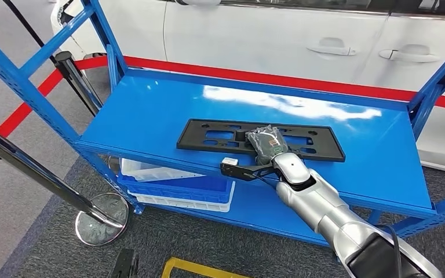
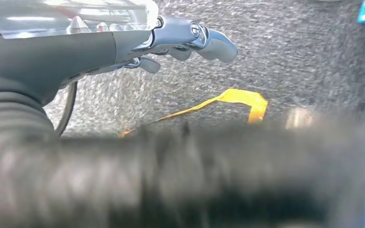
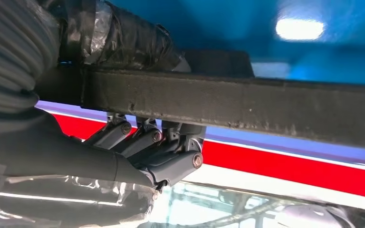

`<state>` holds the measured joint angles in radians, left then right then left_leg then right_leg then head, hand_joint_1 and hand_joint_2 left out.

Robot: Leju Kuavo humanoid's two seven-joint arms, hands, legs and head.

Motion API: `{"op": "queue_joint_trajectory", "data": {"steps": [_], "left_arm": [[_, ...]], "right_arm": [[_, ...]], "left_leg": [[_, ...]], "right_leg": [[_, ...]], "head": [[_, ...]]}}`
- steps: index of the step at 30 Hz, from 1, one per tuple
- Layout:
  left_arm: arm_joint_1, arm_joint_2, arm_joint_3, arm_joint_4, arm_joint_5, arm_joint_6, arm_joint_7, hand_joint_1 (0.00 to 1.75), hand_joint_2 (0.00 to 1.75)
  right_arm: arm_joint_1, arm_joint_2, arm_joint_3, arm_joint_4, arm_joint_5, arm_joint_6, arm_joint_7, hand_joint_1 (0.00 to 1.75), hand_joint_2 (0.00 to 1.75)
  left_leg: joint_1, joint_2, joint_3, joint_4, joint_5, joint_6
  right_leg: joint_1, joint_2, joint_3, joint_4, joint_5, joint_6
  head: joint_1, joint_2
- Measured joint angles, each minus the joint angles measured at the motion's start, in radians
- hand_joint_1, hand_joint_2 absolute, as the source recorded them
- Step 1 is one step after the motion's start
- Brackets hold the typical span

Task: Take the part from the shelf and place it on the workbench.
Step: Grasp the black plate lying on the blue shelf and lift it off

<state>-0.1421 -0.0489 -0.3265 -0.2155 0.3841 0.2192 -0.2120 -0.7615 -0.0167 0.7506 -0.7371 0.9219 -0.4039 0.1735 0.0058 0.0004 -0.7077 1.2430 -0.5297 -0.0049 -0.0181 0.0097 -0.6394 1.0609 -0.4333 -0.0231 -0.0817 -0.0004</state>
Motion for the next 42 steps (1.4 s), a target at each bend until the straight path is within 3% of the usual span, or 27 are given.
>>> {"op": "queue_joint_trajectory", "data": {"steps": [1, 3, 6, 8, 10, 12, 14, 15, 17, 19, 22, 24, 27, 29, 31, 34, 36, 39, 40, 42], "left_arm": [[-0.001, 0.0, -0.002, 0.0, -0.002, 0.0, -0.007, 0.0, 1.75], [-0.005, 0.002, -0.006, 0.0, -0.006, 0.001, -0.02, 0.0, 1.75], [-0.007, 0.004, -0.012, 0.0, -0.009, 0.011, -0.044, 0.0, 1.75], [-0.008, 0.002, -0.012, 0.0, -0.008, 0.023, -0.06, 0.0, 1.75], [-0.011, 0.001, -0.013, 0.0, -0.006, 0.035, -0.074, 0.0, 1.75], [-0.013, 0.002, -0.013, 0.0, -0.003, 0.047, -0.083, 0.0, 1.75], [-0.013, 0.002, -0.013, 0.0, 0.007, 0.049, -0.095, 0.0, 1.75], [-0.012, 0.001, -0.013, 0.0, 0.014, 0.045, -0.101, 0.0, 1.75], [-0.009, 0.0, -0.013, 0.0, 0.025, 0.035, -0.111, 0.0, 1.75], [-0.009, -0.001, -0.013, 0.0, 0.031, 0.03, -0.116, 0.0, 1.75], [-0.006, -0.002, -0.013, 0.0, 0.033, 0.026, -0.115, 0.0, 1.75], [-0.002, -0.002, -0.013, 0.0, 0.036, 0.014, -0.11, 0.0, 1.75], [0.002, -0.003, -0.015, 0.0, 0.04, -0.005, -0.106, 0.0, 1.75], [0.006, -0.004, -0.017, 0.0, 0.044, -0.012, -0.106, 0.0, 1.75], [0.011, -0.004, -0.018, 0.0, 0.05, -0.015, -0.11, 0.0, 1.75], [0.016, -0.003, -0.018, 0.0, 0.06, -0.017, -0.119, 0.0, 1.75], [0.017, -0.002, -0.019, 0.0, 0.065, -0.02, -0.125, 0.0, 1.75], [0.022, -0.002, -0.021, 0.0, 0.068, -0.024, -0.128, 0.0, 1.75], [0.023, -0.003, -0.022, 0.0, 0.071, -0.025, -0.128, 0.0, 1.75], [0.024, -0.003, -0.023, 0.0, 0.084, -0.033, -0.124, 0.0, 1.75]], "right_arm": [[0.0, 0.0, -0.001, -0.002, 0.001, -0.002, -0.002, 1.75, 1.75], [0.001, -0.001, -0.006, -0.006, 0.002, -0.005, -0.003, 1.75, 1.75], [0.008, -0.006, -0.015, -0.018, 0.001, -0.022, -0.013, 1.75, 1.75], [0.017, -0.01, -0.022, -0.039, -0.006, -0.051, -0.029, 1.75, 1.75], [0.024, -0.014, -0.032, -0.069, -0.015, -0.082, -0.043, 1.75, 1.75], [0.035, -0.018, -0.044, -0.102, -0.02, -0.101, -0.048, 1.75, 1.75], [0.053, -0.022, -0.056, -0.136, -0.025, -0.118, -0.055, 1.75, 1.75], [0.061, -0.024, -0.061, -0.156, -0.03, -0.128, -0.061, 1.75, 1.75], [0.07, -0.027, -0.076, -0.2, -0.044, -0.15, -0.072, 1.75, 1.75], [0.075, -0.029, -0.093, -0.248, -0.064, -0.172, -0.084, 1.75, 1.75], [0.098, -0.032, -0.119, -0.326, -0.13, -0.225, -0.131, 1.75, 1.75], [0.115, -0.031, -0.138, -0.382, -0.184, -0.264, -0.178, 1.75, 1.75], [0.142, -0.025, -0.167, -0.468, -0.257, -0.289, -0.248, 1.75, 1.75], [0.161, -0.023, -0.182, -0.514, -0.303, -0.291, -0.273, 1.75, 1.75], [0.18, -0.022, -0.196, -0.567, -0.369, -0.291, -0.297, 1.75, 1.75], [0.2, -0.022, -0.221, -0.673, -0.45, -0.292, -0.329, 1.75, 1.75], [0.216, -0.023, -0.238, -0.745, -0.428, -0.293, -0.344, 1.75, 1.75], [0.251, -0.023, -0.26, -0.844, -0.383, -0.293, -0.351, 1.75, 1.75], [0.258, -0.024, -0.267, -0.873, -0.382, -0.293, -0.352, 1.75, 1.75], [0.269, -0.025, -0.281, -0.93, -0.402, -0.293, -0.36, 1.75, 1.75]], "left_leg": [[-0.002, 0.0, 0.032, -0.067, 0.035, 0.008], [-0.009, -0.001, 0.088, -0.182, 0.074, 0.024], [-0.018, -0.002, 0.104, -0.224, 0.078, 0.036], [-0.012, 0.002, 0.113, -0.243, 0.089, 0.042], [-0.006, 0.007, 0.121, -0.26, 0.098, 0.048], [-0.007, 0.009, 0.122, -0.26, 0.097, 0.053], [-0.005, 0.007, 0.121, -0.254, 0.093, 0.053], [-0.003, 0.005, 0.121, -0.247, 0.089, 0.05], [0.0, 0.001, 0.117, -0.226, 0.073, 0.039], [-0.001, 0.0, 0.105, -0.2, 0.059, 0.025], [-0.001, 0.0, 0.097, -0.193, 0.055, 0.012], [0.002, 0.0, 0.084, -0.162, 0.032, 0.003], [0.006, 0.0, 0.012, -0.005, -0.044, -0.01], [0.006, 0.0, -0.026, 0.067, -0.062, -0.013], [0.006, 0.0, -0.019, 0.039, -0.026, -0.01], [0.002, -0.001, 0.059, -0.137, 0.063, 0.006], [-0.005, -0.002, 0.087, -0.198, 0.072, 0.017], [-0.006, -0.002, 0.096, -0.218, 0.081, 0.028], [-0.004, 0.0, 0.1, -0.227, 0.088, 0.032], [0.0, 0.003, 0.105, -0.24, 0.099, 0.041]], "right_leg": [[0.001, 0.001, 0.001, 0.0, 0.0, 0.0], [0.002, 0.001, 0.0, -0.002, 0.002, 0.003], [-0.001, 0.001, -0.002, -0.011, 0.009, 0.018], [0.001, 0.0, -0.005, -0.003, 0.001, 0.029], [0.002, -0.002, -0.037, 0.068, -0.043, 0.036], [0.001, -0.002, -0.091, 0.186, -0.098, 0.043], [-0.005, -0.002, -0.114, 0.238, -0.101, 0.051], [-0.009, -0.003, -0.102, 0.213, -0.077, 0.055], [-0.016, -0.006, -0.046, 0.101, -0.023, 0.061], [-0.016, -0.005, -0.013, 0.03, -0.008, 0.053], [-0.011, -0.004, -0.014, 0.024, -0.014, 0.03], [-0.015, -0.004, -0.012, 0.019, -0.012, 0.019], [-0.016, -0.004, -0.009, 0.017, -0.013, 0.01], [-0.014, -0.004, -0.007, 0.017, -0.015, 0.009], [-0.013, -0.003, -0.005, 0.017, -0.016, 0.008], [-0.012, 0.001, -0.002, 0.015, -0.016, 0.011], [-0.013, 0.002, -0.003, 0.009, -0.013, 0.02], [-0.01, 0.002, 0.0, 0.004, -0.014, 0.039], [-0.008, 0.001, -0.003, 0.017, -0.028, 0.043], [-0.004, -0.001, -0.034, 0.101, -0.09, 0.045]], "head": [[0.0, 0.0], [0.0, 0.0], [0.0, 0.0], [0.002, 0.0], [0.006, 0.0], [0.009, 0.0], [0.009, 0.0], [0.009, 0.0], [0.011, 0.0], [0.013, 0.0], [0.012, 0.0], [0.008, 0.0], [0.005, 0.0], [0.005, 0.0], [0.005, 0.0], [0.006, 0.0], [0.005, 0.0], [0.005, 0.0], [0.006, 0.0], [0.01, 0.0]]}}
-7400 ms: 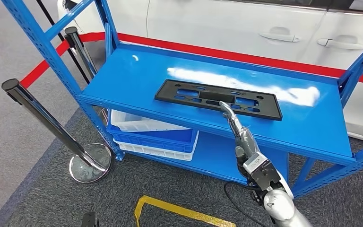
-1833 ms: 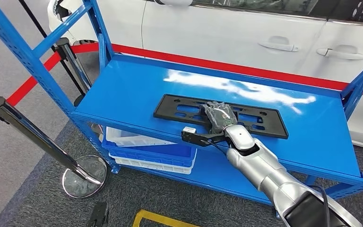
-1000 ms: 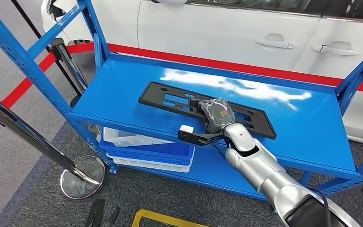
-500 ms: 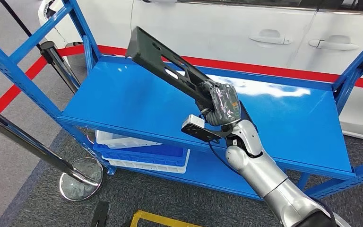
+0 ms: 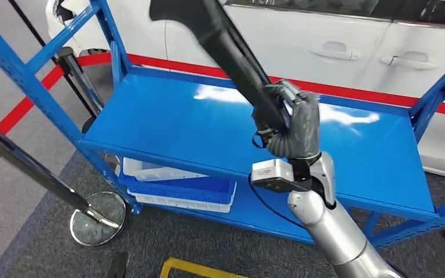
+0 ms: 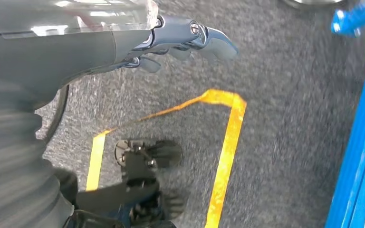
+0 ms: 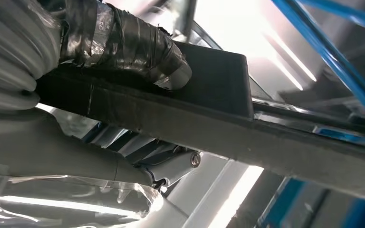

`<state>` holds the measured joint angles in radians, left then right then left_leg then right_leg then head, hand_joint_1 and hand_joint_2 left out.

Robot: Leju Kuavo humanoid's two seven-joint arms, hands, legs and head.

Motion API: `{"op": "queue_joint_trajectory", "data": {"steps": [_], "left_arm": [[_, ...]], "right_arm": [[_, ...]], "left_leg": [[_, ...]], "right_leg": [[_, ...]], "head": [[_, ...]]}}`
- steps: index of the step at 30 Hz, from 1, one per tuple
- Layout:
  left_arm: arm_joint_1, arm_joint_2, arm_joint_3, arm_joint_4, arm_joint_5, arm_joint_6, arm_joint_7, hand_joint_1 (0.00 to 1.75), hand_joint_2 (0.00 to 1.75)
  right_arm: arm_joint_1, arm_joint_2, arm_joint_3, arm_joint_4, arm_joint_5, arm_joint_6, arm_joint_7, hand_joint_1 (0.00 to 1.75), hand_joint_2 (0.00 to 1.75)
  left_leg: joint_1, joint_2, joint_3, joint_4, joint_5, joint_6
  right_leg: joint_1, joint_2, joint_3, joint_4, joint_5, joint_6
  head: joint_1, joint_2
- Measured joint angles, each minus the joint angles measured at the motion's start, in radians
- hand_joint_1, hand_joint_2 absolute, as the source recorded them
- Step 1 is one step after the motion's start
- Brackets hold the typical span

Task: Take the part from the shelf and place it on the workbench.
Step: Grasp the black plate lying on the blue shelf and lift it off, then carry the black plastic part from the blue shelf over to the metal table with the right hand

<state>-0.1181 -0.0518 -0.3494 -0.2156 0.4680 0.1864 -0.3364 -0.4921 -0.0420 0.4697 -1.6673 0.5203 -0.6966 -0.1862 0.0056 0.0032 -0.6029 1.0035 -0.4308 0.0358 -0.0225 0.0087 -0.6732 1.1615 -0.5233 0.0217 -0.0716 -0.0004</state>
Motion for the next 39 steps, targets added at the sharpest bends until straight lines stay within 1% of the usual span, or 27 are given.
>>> {"op": "queue_joint_trajectory", "data": {"steps": [2, 3, 4, 6, 8, 12, 13, 14, 17, 18, 19, 20, 22, 23, 24, 25, 27, 28, 29, 30, 32, 33, 34, 35, 36, 37, 39], "left_arm": [[0.003, 0.001, 0.0, 0.0, 0.014, -0.014, 0.006, 0.0, 1.75], [0.007, 0.001, 0.0, 0.0, 0.018, -0.02, 0.008, 0.0, 1.75], [0.011, 0.001, 0.0, 0.0, 0.019, -0.023, 0.009, 0.0, 1.75], [0.017, 0.001, -0.001, 0.0, 0.019, -0.024, 0.01, 0.0, 1.75], [0.018, 0.001, -0.002, 0.0, 0.018, -0.024, 0.01, 0.0, 1.75], [0.022, 0.003, -0.003, 0.0, 0.019, -0.01, 0.013, 0.0, 1.75], [0.024, 0.004, -0.003, 0.0, 0.024, -0.005, 0.014, 0.0, 1.75], [0.026, 0.005, -0.003, 0.0, 0.03, -0.001, 0.015, 0.0, 1.75], [0.028, 0.006, -0.003, 0.0, 0.045, 0.01, 0.019, 0.0, 1.75], [0.029, 0.006, -0.003, 0.0, 0.048, 0.013, 0.021, 0.0, 1.75], [0.029, 0.007, -0.003, 0.0, 0.051, 0.014, 0.023, 0.0, 1.75], [0.028, 0.008, -0.003, 0.0, 0.053, 0.016, 0.025, 0.0, 1.75], [0.025, 0.012, -0.003, 0.0, 0.057, 0.021, 0.032, 0.0, 1.75], [0.022, 0.014, -0.003, 0.0, 0.058, 0.023, 0.035, 0.0, 1.75], [0.019, 0.016, -0.003, 0.0, 0.06, 0.026, 0.038, 0.0, 1.75], [0.016, 0.018, -0.003, 0.0, 0.061, 0.029, 0.041, 0.0, 1.75], [0.017, 0.021, -0.003, 0.0, 0.063, 0.034, 0.047, 0.0, 1.75], [0.018, 0.022, -0.003, 0.0, 0.064, 0.036, 0.05, 0.0, 1.75], [0.019, 0.022, -0.003, 0.0, 0.065, 0.037, 0.052, 0.0, 1.75], [0.019, 0.022, -0.003, 0.0, 0.066, 0.038, 0.053, 0.0, 1.75], [0.018, 0.022, -0.003, 0.0, 0.067, 0.04, 0.054, 0.0, 1.75], [0.017, 0.022, -0.003, 0.0, 0.068, 0.041, 0.054, 0.0, 1.75], [0.018, 0.022, -0.004, 0.0, 0.069, 0.042, 0.054, 0.0, 1.75], [0.018, 0.022, -0.004, 0.0, 0.07, 0.042, 0.054, 0.0, 1.75], [0.018, 0.021, -0.004, 0.0, 0.072, 0.042, 0.054, 0.0, 1.75], [0.018, 0.021, -0.004, 0.0, 0.073, 0.043, 0.054, 0.0, 1.75], [0.018, 0.022, -0.004, 0.0, 0.075, 0.046, 0.054, 0.0, 1.75]], "right_arm": [[0.017, -0.005, -0.007, -0.055, -0.042, 0.001, -0.01, 1.75, 1.75], [0.028, -0.009, -0.008, -0.081, -0.062, 0.003, -0.013, 1.75, 1.75], [0.037, -0.013, -0.008, -0.106, -0.079, 0.006, -0.014, 1.75, 1.75], [0.047, -0.02, -0.008, -0.152, -0.097, 0.011, -0.015, 1.75, 1.75], [0.05, -0.024, -0.008, -0.191, -0.105, 0.016, -0.016, 1.75, 1.75], [0.061, -0.031, -0.008, -0.244, -0.151, 0.052, -0.026, 1.75, 1.75], [0.064, -0.032, -0.007, -0.256, -0.167, 0.065, -0.03, 1.75, 1.75], [0.067, -0.033, -0.007, -0.268, -0.18, 0.079, -0.034, 1.75, 1.75], [0.086, -0.034, -0.005, -0.304, -0.215, 0.118, -0.048, 1.75, 1.75], [0.094, -0.035, -0.004, -0.313, -0.226, 0.128, -0.053, 1.75, 1.75], [0.103, -0.036, -0.003, -0.322, -0.236, 0.138, -0.058, 1.75, 1.75], [0.11, -0.037, -0.002, -0.329, -0.247, 0.147, -0.064, 1.75, 1.75], [0.122, -0.038, 0.0, -0.346, -0.276, 0.169, -0.077, 1.75, 1.75], [0.127, -0.038, 0.001, -0.354, -0.29, 0.182, -0.083, 1.75, 1.75], [0.132, -0.039, 0.002, -0.361, -0.302, 0.194, -0.088, 1.75, 1.75], [0.139, -0.039, 0.004, -0.366, -0.31, 0.203, -0.092, 1.75, 1.75], [0.156, -0.039, 0.006, -0.369, -0.326, 0.217, -0.098, 1.75, 1.75], [0.164, -0.039, 0.007, -0.37, -0.335, 0.223, -0.101, 1.75, 1.75], [0.169, -0.04, 0.008, -0.371, -0.344, 0.23, -0.103, 1.75, 1.75], [0.172, -0.04, 0.009, -0.371, -0.352, 0.236, -0.104, 1.75, 1.75], [0.175, -0.041, 0.012, -0.371, -0.364, 0.247, -0.101, 1.75, 1.75], [0.178, -0.041, 0.013, -0.371, -0.369, 0.253, -0.098, 1.75, 1.75], [0.18, -0.042, 0.015, -0.371, -0.372, 0.257, -0.095, 1.75, 1.75], [0.182, -0.043, 0.016, -0.371, -0.376, 0.261, -0.093, 1.75, 1.75], [0.184, -0.044, 0.017, -0.371, -0.379, 0.263, -0.091, 1.75, 1.75], [0.185, -0.045, 0.018, -0.371, -0.383, 0.266, -0.09, 1.75, 1.75], [0.188, -0.045, 0.02, -0.371, -0.387, 0.27, -0.09, 1.75, 1.75]], "left_leg": [[-0.002, 0.0, -0.005, 0.002, 0.002, 0.004], [-0.003, 0.0, -0.008, 0.006, 0.002, 0.004], [-0.003, 0.0, -0.012, 0.011, 0.002, 0.004], [-0.003, -0.001, -0.024, 0.027, 0.001, 0.002], [-0.007, -0.003, -0.039, 0.046, -0.001, -0.005], [-0.008, -0.008, -0.054, 0.054, 0.008, -0.027], [-0.006, -0.009, -0.061, 0.065, -0.006, -0.033], [-0.005, -0.009, -0.074, 0.094, -0.036, -0.039], [0.001, -0.008, -0.12, 0.257, -0.165, -0.051], [0.002, -0.008, -0.12, 0.292, -0.187, -0.052], [0.002, -0.008, -0.102, 0.293, -0.191, -0.051], [0.002, -0.008, -0.065, 0.257, -0.179, -0.047], [-0.004, -0.008, 0.041, 0.117, -0.145, -0.034], [-0.009, -0.008, 0.08, 0.056, -0.132, -0.027], [-0.014, -0.008, 0.1, 0.02, -0.125, -0.02], [-0.018, -0.008, 0.102, 0.007, -0.121, -0.014], [-0.019, -0.008, 0.098, -0.005, -0.096, 0.0], [-0.016, -0.006, 0.096, -0.016, -0.078, 0.005], [-0.013, -0.003, 0.092, -0.029, -0.059, 0.01], [-0.01, 0.0, 0.084, -0.039, -0.041, 0.012], [-0.011, 0.004, 0.054, -0.037, -0.016, 0.014], [-0.011, 0.004, 0.036, -0.033, -0.006, 0.012], [-0.011, 0.005, 0.017, -0.026, 0.003, 0.011], [-0.01, 0.005, -0.003, -0.017, 0.011, 0.008], [-0.008, 0.006, -0.023, -0.006, 0.018, 0.004], [-0.006, 0.005, -0.043, 0.008, 0.023, -0.002], [-0.007, 0.003, -0.074, 0.036, 0.032, -0.013]], "right_leg": [[0.002, -0.001, -0.043, 0.116, -0.061, -0.001], [0.002, -0.001, -0.05, 0.146, -0.069, -0.001], [0.002, -0.001, -0.041, 0.14, -0.059, 0.0], [-0.001, -0.001, 0.021, 0.036, -0.009, 0.0], [-0.001, 0.0, 0.068, -0.058, 0.023, -0.004], [0.002, 0.001, 0.064, -0.079, 0.045, -0.03], [0.0, 0.0, 0.06, -0.081, 0.053, -0.037], [-0.002, -0.002, 0.053, -0.084, 0.062, -0.044], [-0.001, -0.005, 0.02, -0.085, 0.088, -0.053], [0.0, -0.006, 0.008, -0.085, 0.096, -0.053], [0.002, -0.007, -0.004, -0.085, 0.105, -0.053], [0.003, -0.007, -0.014, -0.085, 0.113, -0.052], [0.004, -0.007, -0.028, -0.086, 0.13, -0.049], [0.003, -0.008, -0.031, -0.089, 0.139, -0.045], [0.001, -0.01, -0.032, -0.093, 0.147, -0.039], [-0.002, -0.011, -0.032, -0.099, 0.156, -0.033], [-0.003, -0.012, -0.03, -0.112, 0.175, -0.019], [-0.001, -0.011, -0.033, -0.112, 0.169, -0.015], [0.002, -0.009, -0.04, -0.097, 0.142, -0.012], [0.004, -0.008, -0.051, -0.062, 0.096, -0.01], [0.004, -0.008, -0.07, 0.05, -0.01, -0.007], [0.004, -0.008, -0.071, 0.104, -0.034, -0.006], [0.003, -0.008, -0.062, 0.136, -0.034, -0.003], [0.001, -0.008, -0.04, 0.141, -0.015, -0.001], [-0.001, -0.008, -0.003, 0.114, 0.009, 0.002], [-0.004, -0.008, 0.044, 0.061, 0.015, 0.007], [-0.004, -0.004, 0.121, -0.046, -0.003, 0.002]], "head": [[0.002, 0.0], [0.002, 0.0], [0.002, 0.0], [0.003, 0.0], [0.002, 0.0], [0.002, 0.0], [0.0, 0.0], [-0.003, 0.0], [-0.008, 0.0], [-0.008, 0.0], [-0.008, 0.0], [-0.008, 0.0], [-0.008, 0.0], [-0.007, 0.0], [-0.008, 0.0], [-0.008, 0.0], [-0.01, 0.0], [-0.009, 0.0], [-0.008, 0.0], [-0.005, 0.0], [-0.003, 0.0], [-0.002, 0.0], [-0.002, 0.0], [-0.002, 0.0], [-0.002, 0.0], [-0.002, 0.0], [-0.001, 0.0]]}}
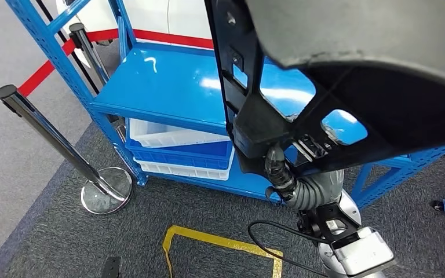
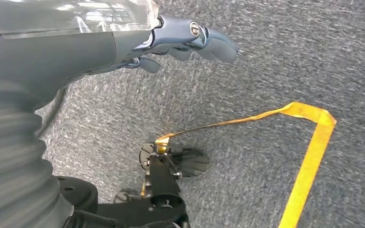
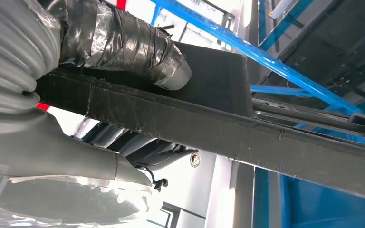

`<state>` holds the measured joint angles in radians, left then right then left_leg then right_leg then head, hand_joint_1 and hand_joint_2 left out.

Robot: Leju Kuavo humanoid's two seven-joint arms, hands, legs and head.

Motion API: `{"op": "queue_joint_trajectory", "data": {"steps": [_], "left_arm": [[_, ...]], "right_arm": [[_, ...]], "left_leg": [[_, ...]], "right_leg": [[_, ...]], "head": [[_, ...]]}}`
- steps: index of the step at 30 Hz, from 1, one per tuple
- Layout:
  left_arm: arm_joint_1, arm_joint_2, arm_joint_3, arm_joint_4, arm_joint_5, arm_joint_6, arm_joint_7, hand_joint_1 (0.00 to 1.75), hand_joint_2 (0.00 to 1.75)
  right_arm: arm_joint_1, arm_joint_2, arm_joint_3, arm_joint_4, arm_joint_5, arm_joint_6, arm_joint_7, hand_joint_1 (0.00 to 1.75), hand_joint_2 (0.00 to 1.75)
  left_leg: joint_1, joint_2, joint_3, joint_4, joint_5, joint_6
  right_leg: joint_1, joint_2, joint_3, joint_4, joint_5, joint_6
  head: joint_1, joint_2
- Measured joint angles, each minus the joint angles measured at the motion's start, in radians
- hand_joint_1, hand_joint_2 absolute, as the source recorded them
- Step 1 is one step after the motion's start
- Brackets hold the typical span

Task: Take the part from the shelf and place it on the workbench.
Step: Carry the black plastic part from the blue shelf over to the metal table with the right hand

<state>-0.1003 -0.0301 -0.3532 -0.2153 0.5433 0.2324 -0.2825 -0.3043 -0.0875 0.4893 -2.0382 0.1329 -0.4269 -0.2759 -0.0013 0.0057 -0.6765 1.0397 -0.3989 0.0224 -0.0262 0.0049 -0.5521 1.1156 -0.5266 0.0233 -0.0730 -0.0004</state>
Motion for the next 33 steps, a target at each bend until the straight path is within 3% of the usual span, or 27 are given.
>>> {"op": "queue_joint_trajectory", "data": {"steps": [2, 4, 5, 8, 9, 10, 12, 13, 15, 16, 17, 18, 19, 20, 21, 22, 24, 25, 26, 28, 29, 31, 32, 33], "left_arm": [[0.001, 0.002, 0.0, 0.0, 0.001, 0.003, 0.0, 0.0, 1.75], [0.004, 0.003, 0.0, 0.0, 0.002, 0.005, 0.001, 0.0, 1.75], [0.006, 0.003, 0.0, 0.0, 0.002, 0.006, 0.001, 0.0, 1.75], [0.008, 0.002, 0.0, 0.001, 0.003, 0.007, 0.002, 0.0, 1.75], [0.007, 0.001, 0.0, 0.001, 0.003, 0.007, 0.002, 0.0, 1.75], [0.007, 0.001, 0.0, 0.001, 0.004, 0.007, 0.002, 0.0, 1.75], [0.006, 0.001, 0.0, 0.0, 0.007, 0.008, 0.003, 0.0, 1.75], [0.005, 0.001, 0.0, 0.0, 0.009, 0.009, 0.003, 0.0, 1.75], [-0.001, 0.004, 0.0, 0.0, 0.012, 0.011, 0.003, 0.0, 1.75], [-0.004, 0.005, 0.0, 0.0, 0.013, 0.012, 0.003, 0.0, 1.75], [-0.006, 0.006, 0.0, 0.0, 0.014, 0.013, 0.003, 0.0, 1.75], [-0.007, 0.005, 0.0, 0.0, 0.014, 0.013, 0.003, 0.0, 1.75], [-0.007, 0.004, 0.0, 0.0, 0.016, 0.013, 0.004, 0.0, 1.75], [-0.006, 0.003, 0.0, 0.0, 0.018, 0.014, 0.004, 0.0, 1.75], [-0.005, 0.002, 0.0, 0.0, 0.02, 0.014, 0.004, 0.0, 1.75], [-0.004, 0.001, 0.0, 0.0, 0.021, 0.015, 0.004, 0.0, 1.75], [-0.004, -0.001, 0.0, 0.0, 0.023, 0.018, 0.004, 0.0, 1.75], [-0.004, -0.003, 0.0, 0.0, 0.025, 0.019, 0.004, 0.0, 1.75], [-0.004, -0.005, 0.0, 0.0, 0.026, 0.02, 0.004, 0.0, 1.75], [-0.004, -0.007, 0.0, 0.0, 0.029, 0.021, 0.004, 0.0, 1.75], [-0.005, -0.007, 0.0, 0.0, 0.03, 0.021, 0.004, 0.0, 1.75], [-0.005, -0.006, 0.0, 0.0, 0.031, 0.023, 0.004, 0.0, 1.75], [-0.004, -0.006, 0.0, 0.0, 0.031, 0.024, 0.004, 0.0, 1.75], [-0.002, -0.006, 0.0, 0.0, 0.032, 0.025, 0.004, 0.0, 1.75]], "right_arm": [[0.007, -0.001, 0.001, 0.001, -0.003, 0.002, 0.0, 1.75, 1.75], [0.013, -0.001, 0.002, 0.003, -0.008, 0.001, 0.001, 1.75, 1.75], [0.015, -0.001, 0.002, 0.003, -0.01, 0.001, 0.001, 1.75, 1.75], [0.017, -0.001, 0.004, 0.004, -0.012, 0.001, 0.002, 1.75, 1.75], [0.019, -0.001, 0.004, 0.004, -0.013, 0.001, 0.002, 1.75, 1.75], [0.021, -0.001, 0.004, 0.004, -0.014, 0.001, 0.002, 1.75, 1.75], [0.025, -0.001, 0.004, 0.004, -0.017, 0.0, 0.003, 1.75, 1.75], [0.026, -0.001, 0.004, 0.004, -0.019, -0.001, 0.004, 1.75, 1.75], [0.029, -0.001, 0.004, 0.003, -0.025, -0.006, 0.006, 1.75, 1.75], [0.03, -0.001, 0.004, 0.003, -0.028, -0.009, 0.006, 1.75, 1.75], [0.033, -0.001, 0.004, 0.003, -0.031, -0.013, 0.005, 1.75, 1.75], [0.036, -0.001, 0.004, 0.003, -0.034, -0.016, 0.004, 1.75, 1.75], [0.04, 0.0, 0.004, 0.003, -0.035, -0.019, 0.003, 1.75, 1.75], [0.044, 0.0, 0.004, 0.003, -0.035, -0.022, 0.002, 1.75, 1.75], [0.048, -0.001, 0.004, 0.004, -0.036, -0.024, 0.001, 1.75, 1.75], [0.051, -0.001, 0.004, 0.004, -0.036, -0.027, 0.0, 1.75, 1.75], [0.057, -0.001, 0.004, 0.005, -0.039, -0.033, 0.0, 1.75, 1.75], [0.061, -0.001, 0.004, 0.005, -0.041, -0.035, -0.001, 1.75, 1.75], [0.065, -0.001, 0.004, 0.006, -0.044, -0.038, -0.001, 1.75, 1.75], [0.07, -0.001, 0.004, 0.008, -0.047, -0.042, -0.002, 1.75, 1.75], [0.071, -0.001, 0.004, 0.008, -0.048, -0.045, -0.002, 1.75, 1.75], [0.075, 0.0, 0.005, 0.009, -0.05, -0.052, -0.005, 1.75, 1.75], [0.078, 0.0, 0.005, 0.01, -0.051, -0.054, -0.006, 1.75, 1.75], [0.082, 0.0, 0.005, 0.012, -0.052, -0.055, -0.007, 1.75, 1.75]], "left_leg": [[-0.002, -0.005, -0.014, 0.011, 0.014, -0.009], [0.0, -0.009, -0.026, 0.015, 0.015, -0.016], [0.002, -0.009, -0.035, 0.031, -0.01, -0.021], [0.005, -0.008, -0.069, 0.177, -0.162, -0.03], [0.004, -0.008, -0.074, 0.233, -0.193, -0.028], [0.002, -0.009, -0.068, 0.271, -0.199, -0.023], [-0.008, -0.009, -0.014, 0.263, -0.154, -0.004], [-0.017, -0.009, 0.036, 0.215, -0.13, 0.012], [-0.035, -0.006, 0.145, 0.069, -0.136, 0.046], [-0.042, -0.004, 0.18, 0.011, -0.148, 0.056], [-0.046, -0.003, 0.197, -0.027, -0.156, 0.062], [-0.049, -0.003, 0.201, -0.049, -0.145, 0.064], [-0.048, -0.002, 0.201, -0.066, -0.124, 0.066], [-0.046, 0.0, 0.2, -0.086, -0.103, 0.069], [-0.041, 0.003, 0.196, -0.103, -0.081, 0.07], [-0.036, 0.005, 0.187, -0.112, -0.063, 0.067], [-0.029, 0.007, 0.153, -0.106, -0.039, 0.058], [-0.024, 0.007, 0.133, -0.098, -0.031, 0.051], [-0.019, 0.008, 0.111, -0.086, -0.023, 0.044], [-0.005, 0.009, 0.064, -0.052, -0.012, 0.028], [-0.001, 0.009, 0.039, -0.03, -0.01, 0.019], [0.002, 0.006, 0.0, 0.012, -0.006, 0.002], [0.001, 0.003, -0.012, 0.024, 0.0, -0.005], [0.002, 0.002, -0.02, 0.028, 0.008, -0.01]], "right_leg": [[0.006, 0.004, 0.015, -0.034, -0.014, -0.018], [0.005, 0.001, -0.004, -0.03, 0.001, -0.036], [0.004, -0.001, -0.016, -0.03, 0.011, -0.044], [0.009, -0.004, -0.06, -0.031, 0.047, -0.058], [0.013, -0.004, -0.076, -0.03, 0.059, -0.06], [0.017, -0.004, -0.092, -0.03, 0.07, -0.062], [0.027, -0.004, -0.118, -0.029, 0.092, -0.065], [0.031, -0.004, -0.128, -0.03, 0.102, -0.066], [0.034, -0.006, -0.137, -0.034, 0.122, -0.064], [0.03, -0.009, -0.138, -0.04, 0.133, -0.061], [0.026, -0.011, -0.138, -0.048, 0.145, -0.057], [0.021, -0.012, -0.137, -0.061, 0.16, -0.053], [0.02, -0.011, -0.137, -0.071, 0.168, -0.049], [0.021, -0.01, -0.139, -0.072, 0.157, -0.044], [0.022, -0.008, -0.145, -0.055, 0.125, -0.04], [0.021, -0.006, -0.154, -0.017, 0.076, -0.035], [0.012, -0.006, -0.175, 0.101, -0.015, -0.02], [0.006, -0.006, -0.178, 0.154, -0.026, -0.011], [0.0, -0.006, -0.171, 0.186, -0.012, -0.001], [-0.016, -0.007, -0.115, 0.159, 0.041, 0.021], [-0.022, -0.006, -0.07, 0.108, 0.039, 0.036], [-0.026, -0.003, -0.012, 0.021, -0.001, 0.034], [-0.022, -0.002, -0.006, 0.002, -0.019, 0.022], [-0.02, -0.001, -0.014, -0.001, -0.017, 0.003]], "head": [[0.002, 0.0], [0.003, 0.0], [0.001, 0.0], [-0.005, 0.0], [-0.006, 0.0], [-0.006, 0.0], [-0.006, 0.0], [-0.005, 0.0], [-0.004, 0.0], [-0.004, 0.0], [-0.005, 0.0], [-0.006, 0.0], [-0.007, 0.0], [-0.008, 0.0], [-0.006, 0.0], [-0.004, 0.0], [-0.001, 0.0], [0.0, 0.0], [0.0, 0.0], [0.0, 0.0], [0.002, 0.0], [0.002, 0.0], [0.002, 0.0], [0.0, 0.0]]}}
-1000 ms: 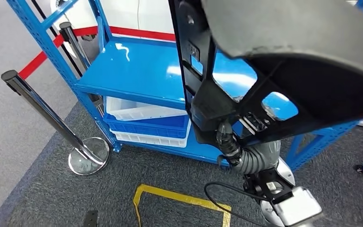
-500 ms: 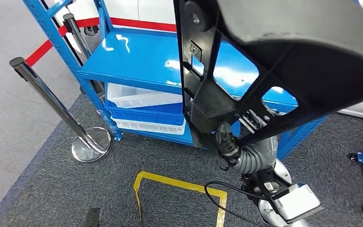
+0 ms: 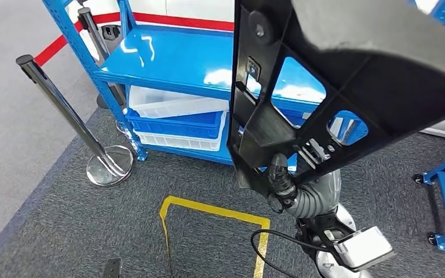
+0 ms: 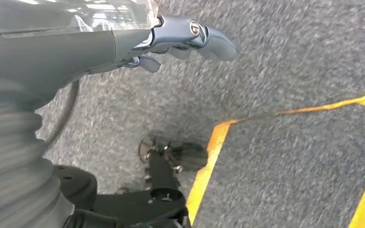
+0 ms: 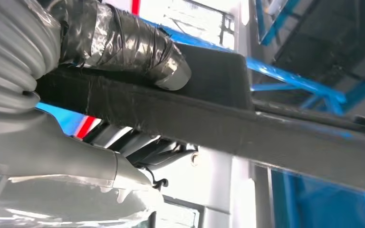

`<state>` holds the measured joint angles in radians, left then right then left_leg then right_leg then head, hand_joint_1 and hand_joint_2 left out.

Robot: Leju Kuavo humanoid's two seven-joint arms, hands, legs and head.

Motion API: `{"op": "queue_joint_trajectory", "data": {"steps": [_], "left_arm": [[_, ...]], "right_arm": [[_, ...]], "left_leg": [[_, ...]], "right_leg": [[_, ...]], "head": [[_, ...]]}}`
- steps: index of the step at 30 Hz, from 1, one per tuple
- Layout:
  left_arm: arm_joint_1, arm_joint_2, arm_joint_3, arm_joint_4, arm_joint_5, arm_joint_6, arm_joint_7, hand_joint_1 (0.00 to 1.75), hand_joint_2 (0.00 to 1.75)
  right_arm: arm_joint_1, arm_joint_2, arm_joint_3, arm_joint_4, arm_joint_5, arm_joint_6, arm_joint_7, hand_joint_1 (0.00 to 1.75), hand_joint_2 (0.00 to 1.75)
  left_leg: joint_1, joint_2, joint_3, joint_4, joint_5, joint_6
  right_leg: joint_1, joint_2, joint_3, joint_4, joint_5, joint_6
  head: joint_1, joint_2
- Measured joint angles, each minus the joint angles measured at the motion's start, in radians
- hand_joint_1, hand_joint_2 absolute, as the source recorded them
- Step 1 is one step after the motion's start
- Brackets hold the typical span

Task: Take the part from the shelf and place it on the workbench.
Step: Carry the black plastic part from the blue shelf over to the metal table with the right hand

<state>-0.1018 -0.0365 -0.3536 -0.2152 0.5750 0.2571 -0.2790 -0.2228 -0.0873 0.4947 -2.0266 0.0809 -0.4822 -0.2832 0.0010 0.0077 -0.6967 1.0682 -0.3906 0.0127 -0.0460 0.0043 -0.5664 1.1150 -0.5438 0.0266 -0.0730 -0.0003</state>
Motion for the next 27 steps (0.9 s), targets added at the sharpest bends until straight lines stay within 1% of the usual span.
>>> {"op": "queue_joint_trajectory", "data": {"steps": [1, 2, 3, 4, 5, 6, 7, 8, 9, 10, 11, 12, 13, 14, 15, 16, 17, 18, 19, 20, 21, 22, 23, 24, 25, 26, 27], "left_arm": [[0.003, 0.0, 0.0, 0.0, 0.001, 0.001, 0.0, 0.0, 1.75], [0.007, 0.0, 0.0, 0.0, 0.001, 0.001, 0.0, 0.0, 1.75], [0.01, -0.001, 0.0, 0.0, 0.002, 0.001, 0.0, 0.0, 1.75], [0.011, -0.002, 0.0, 0.0, 0.002, 0.001, 0.0, 0.0, 1.75], [0.011, -0.003, 0.0, 0.0, 0.002, 0.002, 0.0, 0.0, 1.75], [0.01, -0.004, 0.0, 0.0, 0.003, 0.004, -0.001, 0.0, 1.75], [0.01, -0.004, 0.0, 0.0, 0.005, 0.006, -0.003, 0.0, 1.75], [0.01, -0.004, 0.0, 0.0, 0.006, 0.008, -0.004, 0.0, 1.75], [0.009, -0.004, 0.0, 0.0, 0.008, 0.009, -0.005, 0.0, 1.75], [0.009, -0.005, 0.0, 0.0, 0.01, 0.01, -0.006, 0.0, 1.75], [0.006, -0.005, 0.0, 0.0, 0.011, 0.012, -0.006, 0.0, 1.75], [0.003, -0.005, 0.0, 0.0, 0.011, 0.013, -0.006, 0.0, 1.75], [-0.003, -0.005, 0.0, 0.0, 0.011, 0.015, -0.006, 0.0, 1.75], [-0.008, -0.005, 0.0, 0.0, 0.011, 0.017, -0.006, 0.0, 1.75], [-0.011, -0.005, 0.0, 0.0, 0.011, 0.018, -0.006, 0.0, 1.75], [-0.011, -0.005, 0.0, 0.0, 0.011, 0.02, -0.006, 0.0, 1.75], [-0.009, -0.006, 0.0, 0.0, 0.011, 0.021, -0.005, 0.0, 1.75], [-0.005, -0.008, 0.0, 0.0, 0.012, 0.022, -0.004, 0.0, 1.75], [-0.002, -0.009, 0.0, 0.0, 0.013, 0.023, -0.003, 0.0, 1.75], [0.0, -0.011, 0.0, 0.0, 0.013, 0.023, -0.003, 0.0, 1.75], [0.001, -0.012, 0.0, 0.0, 0.013, 0.023, -0.003, 0.0, 1.75], [0.001, -0.013, 0.0, 0.0, 0.013, 0.024, -0.003, 0.0, 1.75], [0.002, -0.014, 0.0, 0.0, 0.013, 0.024, -0.002, 0.0, 1.75], [0.004, -0.015, 0.0, 0.0, 0.013, 0.024, -0.002, 0.0, 1.75], [0.006, -0.016, 0.0, 0.0, 0.013, 0.025, -0.001, 0.0, 1.75], [0.007, -0.017, 0.0, 0.0, 0.014, 0.025, -0.001, 0.0, 1.75], [0.007, -0.018, 0.0, 0.0, 0.014, 0.026, 0.0, 0.0, 1.75]], "right_arm": [[0.002, 0.0, 0.0, 0.002, -0.001, -0.001, 0.0, 1.75, 1.75], [0.004, 0.0, 0.001, 0.004, -0.002, -0.001, 0.0, 1.75, 1.75], [0.005, 0.001, 0.001, 0.005, -0.002, -0.001, -0.001, 1.75, 1.75], [0.006, 0.001, 0.001, 0.006, -0.002, -0.002, -0.001, 1.75, 1.75], [0.007, 0.002, 0.001, 0.007, -0.001, -0.003, -0.001, 1.75, 1.75], [0.008, 0.002, 0.001, 0.008, 0.0, -0.005, -0.001, 1.75, 1.75], [0.009, 0.002, 0.001, 0.009, 0.001, -0.007, -0.001, 1.75, 1.75], [0.011, 0.002, 0.001, 0.011, 0.003, -0.009, -0.001, 1.75, 1.75], [0.014, 0.002, 0.001, 0.012, 0.005, -0.011, -0.001, 1.75, 1.75], [0.016, 0.002, 0.001, 0.013, 0.006, -0.013, 0.0, 1.75, 1.75], [0.017, 0.002, 0.001, 0.014, 0.009, -0.014, 0.001, 1.75, 1.75], [0.017, 0.002, 0.001, 0.014, 0.012, -0.014, 0.003, 1.75, 1.75], [0.017, 0.003, 0.001, 0.015, 0.015, -0.015, 0.004, 1.75, 1.75], [0.017, 0.003, 0.001, 0.015, 0.018, -0.015, 0.006, 1.75, 1.75], [0.017, 0.004, 0.002, 0.015, 0.02, -0.016, 0.007, 1.75, 1.75], [0.017, 0.004, 0.002, 0.015, 0.021, -0.016, 0.008, 1.75, 1.75], [0.017, 0.005, 0.002, 0.016, 0.022, -0.016, 0.009, 1.75, 1.75], [0.017, 0.005, 0.003, 0.017, 0.022, -0.016, 0.009, 1.75, 1.75], [0.017, 0.005, 0.003, 0.018, 0.022, -0.016, 0.009, 1.75, 1.75], [0.018, 0.005, 0.003, 0.019, 0.023, -0.016, 0.01, 1.75, 1.75], [0.019, 0.005, 0.003, 0.021, 0.023, -0.016, 0.01, 1.75, 1.75], [0.02, 0.005, 0.004, 0.023, 0.023, -0.016, 0.011, 1.75, 1.75], [0.021, 0.004, 0.004, 0.026, 0.022, -0.016, 0.012, 1.75, 1.75], [0.021, 0.004, 0.005, 0.028, 0.022, -0.016, 0.013, 1.75, 1.75], [0.021, 0.004, 0.005, 0.029, 0.022, -0.015, 0.013, 1.75, 1.75], [0.021, 0.004, 0.005, 0.03, 0.022, -0.015, 0.014, 1.75, 1.75], [0.021, 0.005, 0.005, 0.031, 0.023, -0.015, 0.014, 1.75, 1.75]], "left_leg": [[0.002, -0.001, -0.007, 0.001, 0.005, -0.004], [0.005, -0.001, -0.015, 0.008, -0.004, -0.007], [0.007, -0.001, -0.026, 0.029, -0.032, -0.011], [0.009, -0.001, -0.039, 0.068, -0.076, -0.015], [0.009, -0.001, -0.053, 0.12, -0.125, -0.018], [0.009, -0.001, -0.063, 0.178, -0.164, -0.018], [0.009, -0.001, -0.067, 0.226, -0.183, -0.017], [0.008, -0.001, -0.059, 0.25, -0.179, -0.013], [0.006, -0.001, -0.036, 0.247, -0.159, -0.008], [0.002, 0.001, 0.004, 0.211, -0.132, 0.001], [-0.005, 0.011, 0.055, 0.151, -0.12, 0.012], [-0.013, 0.026, 0.105, 0.083, -0.121, 0.024], [-0.021, 0.038, 0.143, 0.026, -0.13, 0.032], [-0.028, 0.046, 0.164, -0.014, -0.142, 0.038], [-0.031, 0.045, 0.17, -0.036, -0.144, 0.042], [-0.033, 0.036, 0.172, -0.052, -0.133, 0.047], [-0.032, 0.029, 0.177, -0.071, -0.117, 0.05], [-0.029, 0.022, 0.182, -0.09, -0.1, 0.053], [-0.026, 0.016, 0.183, -0.105, -0.084, 0.055], [-0.024, 0.011, 0.178, -0.108, -0.074, 0.053], [-0.023, 0.004, 0.168, -0.106, -0.068, 0.054], [-0.023, -0.004, 0.158, -0.1, -0.064, 0.053], [-0.022, -0.012, 0.148, -0.092, -0.062, 0.051], [-0.02, -0.021, 0.138, -0.082, -0.062, 0.049], [-0.017, -0.031, 0.129, -0.069, -0.064, 0.045], [-0.014, -0.04, 0.119, -0.054, -0.068, 0.04], [-0.012, -0.049, 0.106, -0.035, -0.073, 0.033]], "right_leg": [[0.0, -0.001, -0.011, -0.001, 0.007, -0.012], [0.002, -0.002, -0.021, 0.0, 0.017, -0.022], [0.002, -0.002, -0.032, -0.002, 0.027, -0.03], [0.003, -0.003, -0.044, -0.004, 0.038, -0.036], [0.005, -0.003, -0.056, -0.005, 0.049, -0.04], [0.008, -0.004, -0.069, -0.006, 0.059, -0.042], [0.012, -0.006, -0.082, -0.006, 0.07, -0.044], [0.015, -0.009, -0.095, -0.006, 0.079, -0.045], [0.019, -0.013, -0.105, -0.006, 0.087, -0.046], [0.022, -0.017, -0.112, -0.006, 0.094, -0.047], [0.023, -0.023, -0.115, -0.007, 0.1, -0.047], [0.024, -0.03, -0.116, -0.009, 0.107, -0.045], [0.023, -0.039, -0.115, -0.013, 0.113, -0.041], [0.02, -0.05, -0.114, -0.018, 0.119, -0.035], [0.017, -0.06, -0.111, -0.026, 0.127, -0.028], [0.016, -0.068, -0.108, -0.035, 0.135, -0.022], [0.016, -0.065, -0.105, -0.039, 0.137, -0.017], [0.017, -0.055, -0.107, -0.031, 0.127, -0.013], [0.018, -0.041, -0.117, -0.003, 0.101, -0.01], [0.018, -0.026, -0.134, 0.043, 0.065, -0.008], [0.018, -0.018, -0.153, 0.099, 0.027, -0.005], [0.018, -0.015, -0.167, 0.147, 0.001, -0.002], [0.018, -0.015, -0.168, 0.17, -0.007, 0.001], [0.017, -0.014, -0.153, 0.16, 0.003, 0.003], [0.016, -0.011, -0.123, 0.118, 0.027, 0.006], [0.014, 0.0, -0.089, 0.066, 0.043, 0.007], [0.014, 0.015, -0.063, 0.02, 0.056, 0.005]], "head": [[-0.001, 0.0], [-0.002, 0.0], [-0.003, 0.0], [-0.004, 0.0], [-0.005, 0.0], [-0.005, 0.0], [-0.005, 0.0], [-0.005, 0.0], [-0.005, 0.0], [-0.005, 0.0], [-0.005, 0.0], [-0.005, 0.0], [-0.005, 0.0], [-0.005, 0.0], [-0.005, 0.0], [-0.006, 0.0], [-0.005, 0.0], [-0.004, 0.0], [-0.002, 0.0], [-0.001, 0.0], [0.0, 0.0], [0.0, 0.0], [0.0, 0.0], [0.0, 0.0], [0.0, 0.0], [0.0, 0.0], [0.001, 0.0]]}}
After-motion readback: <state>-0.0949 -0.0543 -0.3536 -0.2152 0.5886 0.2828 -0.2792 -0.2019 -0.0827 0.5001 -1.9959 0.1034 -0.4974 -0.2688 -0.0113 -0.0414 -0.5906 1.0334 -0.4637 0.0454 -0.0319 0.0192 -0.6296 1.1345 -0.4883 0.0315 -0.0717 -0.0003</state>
